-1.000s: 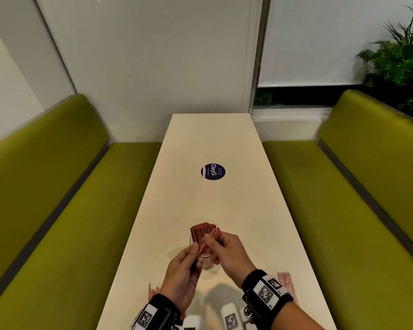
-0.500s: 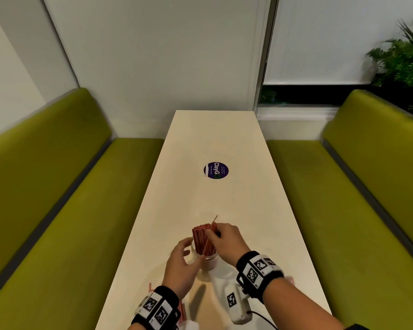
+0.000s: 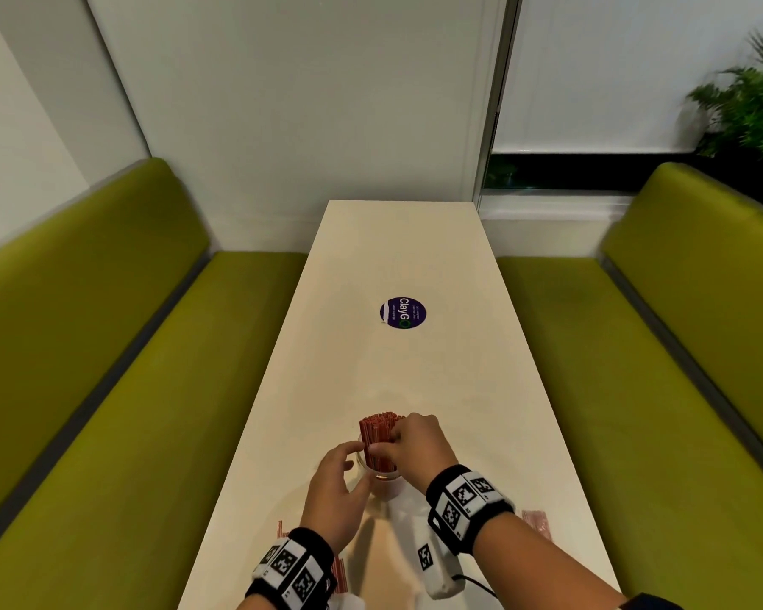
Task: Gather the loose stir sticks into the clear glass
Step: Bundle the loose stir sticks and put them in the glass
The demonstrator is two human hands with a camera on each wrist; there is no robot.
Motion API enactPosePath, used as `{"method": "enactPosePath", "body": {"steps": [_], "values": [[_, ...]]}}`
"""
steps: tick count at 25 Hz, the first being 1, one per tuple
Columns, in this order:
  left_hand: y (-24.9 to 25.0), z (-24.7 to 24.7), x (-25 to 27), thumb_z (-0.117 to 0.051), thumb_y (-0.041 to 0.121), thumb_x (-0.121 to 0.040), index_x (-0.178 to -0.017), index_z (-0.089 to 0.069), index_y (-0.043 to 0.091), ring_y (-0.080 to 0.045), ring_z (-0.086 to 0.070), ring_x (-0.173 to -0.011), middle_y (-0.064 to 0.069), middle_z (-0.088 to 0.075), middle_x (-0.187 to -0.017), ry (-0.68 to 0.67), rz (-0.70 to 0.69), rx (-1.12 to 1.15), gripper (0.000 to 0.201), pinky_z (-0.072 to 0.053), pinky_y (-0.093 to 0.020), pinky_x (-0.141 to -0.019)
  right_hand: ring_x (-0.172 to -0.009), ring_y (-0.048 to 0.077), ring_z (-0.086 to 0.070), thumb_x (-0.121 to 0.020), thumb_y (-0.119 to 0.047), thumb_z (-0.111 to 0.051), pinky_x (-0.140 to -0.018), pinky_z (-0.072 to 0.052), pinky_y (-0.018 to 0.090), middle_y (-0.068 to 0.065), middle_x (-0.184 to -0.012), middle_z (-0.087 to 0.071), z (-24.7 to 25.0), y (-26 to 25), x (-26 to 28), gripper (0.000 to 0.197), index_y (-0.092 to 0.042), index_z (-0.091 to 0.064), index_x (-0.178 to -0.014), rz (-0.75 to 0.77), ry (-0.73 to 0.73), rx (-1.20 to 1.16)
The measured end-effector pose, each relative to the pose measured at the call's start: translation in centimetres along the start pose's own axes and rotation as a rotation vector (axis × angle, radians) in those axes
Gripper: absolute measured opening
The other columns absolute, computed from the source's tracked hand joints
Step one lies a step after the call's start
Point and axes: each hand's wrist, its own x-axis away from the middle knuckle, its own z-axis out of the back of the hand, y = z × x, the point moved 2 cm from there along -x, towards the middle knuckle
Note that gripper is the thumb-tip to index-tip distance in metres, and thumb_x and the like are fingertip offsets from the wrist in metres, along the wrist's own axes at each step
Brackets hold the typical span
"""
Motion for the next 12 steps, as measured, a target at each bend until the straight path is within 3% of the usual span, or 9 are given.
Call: {"method": "enactPosePath", "body": {"steps": [2, 3, 5, 7, 8, 10, 12], "values": [[-0.2, 0.1, 0.0, -0.069, 0.024, -0.089, -0.121, -0.055, 0.039, -0.007, -0.056, -0.115, 0.02, -0.054, -0.12, 0.005, -0.007, -0.007, 0.038, -0.056, -0.039, -0.09, -0.05, 0.01, -0.05, -0.076, -0.039, -0.079, -0.049, -0.036, 0.018, -0.005, -0.051, -0.051, 0.5, 0.2, 0.4, 0.034, -0.022, -0.062, -0.052, -0.006, 0.063, -0.103], [-0.1, 0.2, 0.1, -0.069, 0.024, -0.089, -0.123, -0.054, 0.038, -0.007, -0.055, -0.116, 0.019, -0.055, -0.122, 0.008, -0.012, -0.007, 0.039, -0.056, -0.039, -0.091, -0.057, 0.01, -0.057, -0.076, -0.039, -0.08, -0.055, -0.043, 0.017, -0.006, -0.056, -0.057, 0.6, 0.4, 0.9, 0.023, -0.02, -0.073, -0.065, -0.007, 0.115, -0.187], [-0.1, 0.2, 0.2, -0.068, 0.024, -0.09, -0.126, -0.051, 0.038, -0.008, -0.055, -0.118, 0.018, -0.054, -0.127, 0.003, -0.021, -0.003, 0.042, -0.055, -0.038, -0.093, -0.072, 0.011, -0.062, -0.079, -0.038, -0.078, -0.067, -0.05, 0.022, -0.01, -0.071, -0.062, 0.5, 1.6, 1.8, 0.021, -0.019, -0.077, -0.088, -0.006, 0.289, -0.265], [0.0, 0.1, 0.5, -0.067, 0.03, -0.09, -0.134, -0.042, 0.039, -0.009, -0.053, -0.121, 0.019, -0.049, -0.135, -0.01, -0.028, 0.001, 0.051, -0.052, -0.038, -0.098, -0.088, 0.009, -0.059, -0.087, -0.038, -0.069, -0.081, -0.052, 0.027, -0.012, -0.091, -0.062, -0.1, 3.3, 2.8, 0.029, -0.021, -0.07, -0.11, -0.004, 0.437, -0.229], [0.0, 0.0, 0.5, -0.066, 0.032, -0.091, -0.14, -0.036, 0.039, -0.009, -0.051, -0.124, 0.019, -0.044, -0.14, -0.011, -0.033, 0.0, 0.057, -0.05, -0.039, -0.102, -0.101, 0.008, -0.056, -0.09, -0.037, -0.064, -0.091, -0.05, 0.029, -0.012, -0.106, -0.061, -0.5, 3.8, 3.1, 0.036, -0.022, -0.064, -0.123, 0.004, 0.438, -0.204], [0.1, -0.2, 0.5, -0.063, 0.034, -0.092, -0.149, -0.024, 0.038, -0.009, -0.043, -0.134, 0.019, -0.034, -0.15, -0.001, -0.072, -0.033, 0.069, -0.043, -0.04, -0.111, -0.128, 0.008, -0.044, -0.095, -0.038, -0.052, -0.111, -0.037, 0.027, -0.011, -0.138, -0.052, -1.5, 4.5, 3.7, 0.052, -0.023, -0.046, -0.144, 0.084, 0.337, -0.108], [0.4, -0.5, 0.3, -0.061, 0.036, -0.093, -0.155, -0.013, 0.034, -0.006, -0.027, -0.146, 0.018, -0.019, -0.16, -0.01, -0.146, -0.125, 0.078, -0.028, -0.035, -0.121, -0.143, 0.006, -0.027, -0.097, -0.039, -0.042, -0.117, -0.027, 0.028, -0.014, -0.156, -0.033, -2.2, 4.1, 4.1, 0.06, -0.026, -0.028, -0.154, 0.161, 0.216, 0.019]]}}
